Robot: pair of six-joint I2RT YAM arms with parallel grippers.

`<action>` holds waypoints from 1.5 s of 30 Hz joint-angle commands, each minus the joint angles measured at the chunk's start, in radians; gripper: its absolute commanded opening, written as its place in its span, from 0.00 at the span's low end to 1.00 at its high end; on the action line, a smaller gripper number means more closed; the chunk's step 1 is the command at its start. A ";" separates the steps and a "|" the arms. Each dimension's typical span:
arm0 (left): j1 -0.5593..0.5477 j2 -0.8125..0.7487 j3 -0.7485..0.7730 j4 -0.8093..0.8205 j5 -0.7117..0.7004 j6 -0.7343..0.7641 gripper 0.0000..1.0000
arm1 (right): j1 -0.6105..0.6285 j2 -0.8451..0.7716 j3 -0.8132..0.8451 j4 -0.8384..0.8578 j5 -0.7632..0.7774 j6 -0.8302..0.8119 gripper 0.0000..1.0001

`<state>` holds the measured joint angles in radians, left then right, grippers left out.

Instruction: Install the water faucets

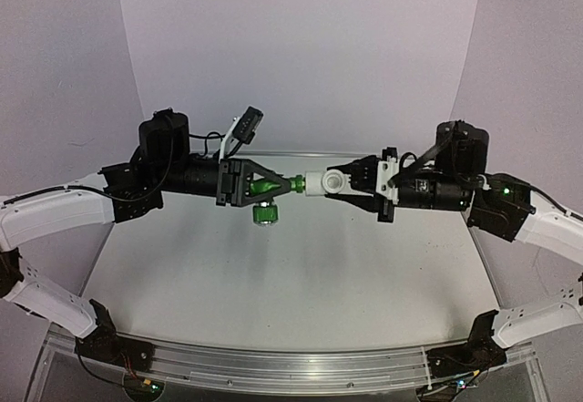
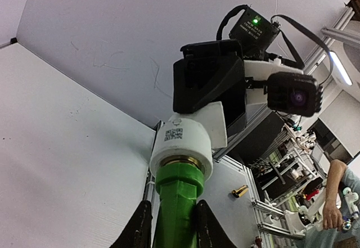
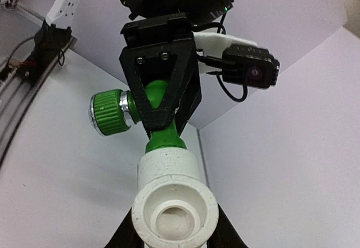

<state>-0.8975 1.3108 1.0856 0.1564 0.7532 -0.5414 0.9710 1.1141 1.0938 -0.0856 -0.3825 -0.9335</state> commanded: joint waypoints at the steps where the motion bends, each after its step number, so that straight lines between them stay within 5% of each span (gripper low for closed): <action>1: -0.032 -0.039 0.021 -0.120 -0.120 0.241 0.00 | 0.010 0.011 0.090 0.045 -0.086 0.473 0.15; 9: -0.054 -0.157 -0.060 -0.113 -0.206 0.504 0.00 | 0.008 0.054 0.128 -0.012 -0.233 1.032 0.11; 16: -0.072 -0.214 -0.081 -0.184 -0.308 0.698 0.00 | -0.034 0.133 0.158 -0.012 -0.443 1.309 0.05; 25: -0.093 -0.213 -0.065 -0.250 -0.380 0.732 0.00 | -0.163 0.198 0.126 0.152 -0.617 1.643 0.06; 27: -0.093 -0.208 -0.062 -0.248 -0.387 0.711 0.00 | -0.163 0.198 0.129 0.161 -0.628 1.635 0.17; 30: -0.093 -0.203 -0.049 -0.245 -0.427 0.633 0.00 | -0.164 0.197 0.153 0.155 -0.614 1.572 0.50; 34: -0.092 -0.206 -0.027 -0.246 -0.484 0.484 0.00 | -0.181 0.179 0.212 0.070 -0.537 1.380 0.74; 38: -0.090 -0.218 -0.022 -0.234 -0.467 0.379 0.00 | -0.185 0.155 0.295 -0.102 -0.355 1.038 0.87; 45: -0.086 -0.204 -0.025 -0.162 -0.378 0.170 0.00 | -0.183 0.070 0.270 -0.104 -0.140 0.437 0.92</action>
<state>-0.9882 1.1084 1.0164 -0.1036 0.3206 -0.2064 0.7876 1.2291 1.3487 -0.1833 -0.6516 -0.0778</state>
